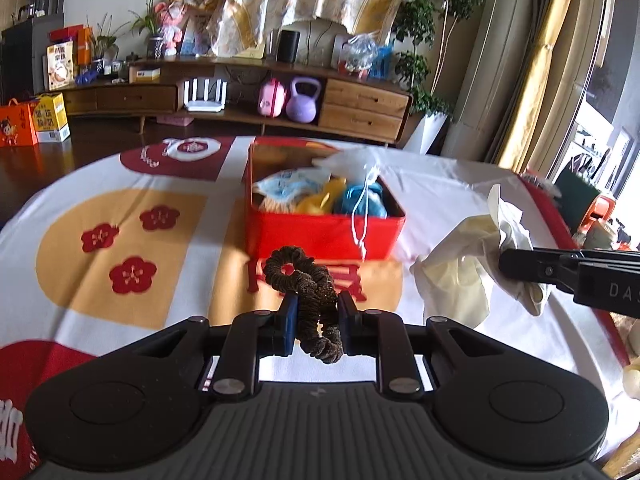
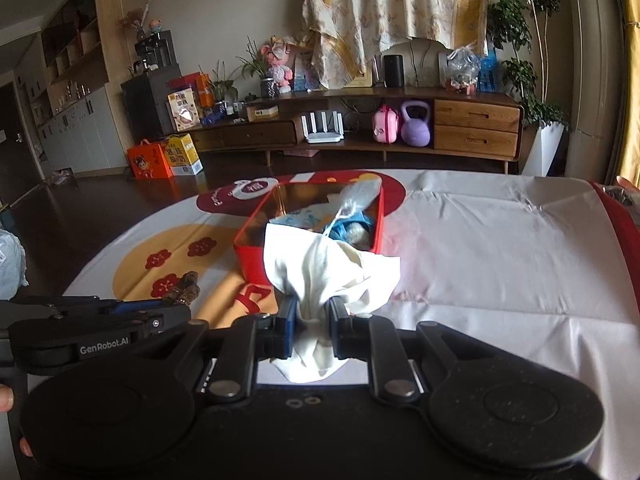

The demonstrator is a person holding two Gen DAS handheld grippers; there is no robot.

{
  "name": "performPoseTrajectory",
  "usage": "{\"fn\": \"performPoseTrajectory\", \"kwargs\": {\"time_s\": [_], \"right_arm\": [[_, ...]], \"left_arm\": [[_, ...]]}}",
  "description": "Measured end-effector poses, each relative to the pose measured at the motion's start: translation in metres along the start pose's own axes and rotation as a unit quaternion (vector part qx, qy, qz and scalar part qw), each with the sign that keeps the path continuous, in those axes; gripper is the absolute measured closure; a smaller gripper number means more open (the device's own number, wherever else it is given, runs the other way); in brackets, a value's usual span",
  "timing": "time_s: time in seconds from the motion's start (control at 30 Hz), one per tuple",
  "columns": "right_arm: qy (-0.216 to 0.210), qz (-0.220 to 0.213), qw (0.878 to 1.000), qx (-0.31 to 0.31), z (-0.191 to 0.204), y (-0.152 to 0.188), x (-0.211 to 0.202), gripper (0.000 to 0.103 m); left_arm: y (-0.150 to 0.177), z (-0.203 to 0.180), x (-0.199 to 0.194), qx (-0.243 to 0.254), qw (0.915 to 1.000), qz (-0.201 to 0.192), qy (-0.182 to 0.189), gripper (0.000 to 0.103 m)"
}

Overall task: Organize soft objects
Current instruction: 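Carry the hair tie and tissue with both tools over the red tin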

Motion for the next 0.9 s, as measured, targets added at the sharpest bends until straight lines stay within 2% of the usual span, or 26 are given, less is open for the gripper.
{"fn": "performPoseTrajectory", "kwargs": {"time_s": [0.43,0.9], "right_arm": [[-0.004,-0.028,0.999,-0.022,0.0,-0.046,-0.007,0.087],[0.004,-0.031,0.998,-0.058,-0.001,-0.086,0.025,0.086]], "left_arm": [[-0.052,-0.006,-0.013,0.004,0.999,-0.041,0.016,0.082],[-0.11,-0.015,0.008,0.025,0.9971,-0.065,0.03,0.082]]}}
Point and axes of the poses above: each gripper's, at about its wrist camera, not at the fingertips, and x roughly the way its jaws point, z to its left, y to its underside, the point moved 1 cm from there along x, roughly the way its jaws point, and after that the axes turned 14 degrees about -y, right-handed, at the moved point
